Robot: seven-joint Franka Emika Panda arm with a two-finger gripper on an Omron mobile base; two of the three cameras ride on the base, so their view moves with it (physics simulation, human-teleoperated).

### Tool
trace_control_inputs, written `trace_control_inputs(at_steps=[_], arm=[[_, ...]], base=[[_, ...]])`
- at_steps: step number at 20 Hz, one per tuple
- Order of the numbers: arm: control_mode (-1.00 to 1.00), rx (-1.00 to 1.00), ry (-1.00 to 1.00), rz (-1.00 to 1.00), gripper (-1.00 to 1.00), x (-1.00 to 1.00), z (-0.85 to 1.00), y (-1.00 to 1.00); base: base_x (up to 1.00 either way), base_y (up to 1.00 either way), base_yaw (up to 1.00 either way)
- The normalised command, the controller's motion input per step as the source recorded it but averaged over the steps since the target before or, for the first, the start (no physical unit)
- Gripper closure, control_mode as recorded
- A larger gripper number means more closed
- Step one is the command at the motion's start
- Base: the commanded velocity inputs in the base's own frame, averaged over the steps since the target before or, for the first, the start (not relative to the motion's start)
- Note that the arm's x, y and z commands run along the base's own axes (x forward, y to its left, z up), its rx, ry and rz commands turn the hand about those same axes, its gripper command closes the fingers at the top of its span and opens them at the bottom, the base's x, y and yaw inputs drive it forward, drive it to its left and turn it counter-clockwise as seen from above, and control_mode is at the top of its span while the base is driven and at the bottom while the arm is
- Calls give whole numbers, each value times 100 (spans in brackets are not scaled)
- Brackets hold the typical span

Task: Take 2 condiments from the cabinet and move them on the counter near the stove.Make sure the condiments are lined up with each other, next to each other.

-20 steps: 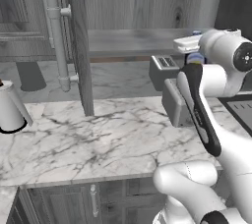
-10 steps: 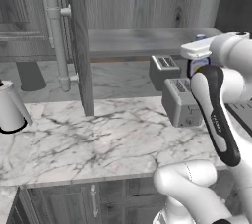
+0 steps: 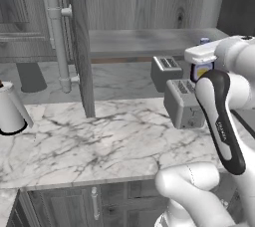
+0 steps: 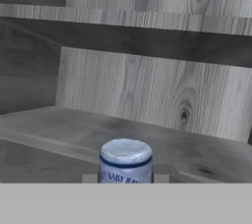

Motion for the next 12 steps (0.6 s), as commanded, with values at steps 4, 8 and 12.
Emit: trace_control_inputs(at_steps=[4, 8, 12], arm=[[-100, 0, -6, -3, 100, -7, -11, 2], [100, 0, 0, -1, 100, -3, -3, 0], [100, 0, 0, 0, 100, 0, 0, 0]], base=[[0, 0, 0], [-18, 0, -3], [-43, 0, 0]])
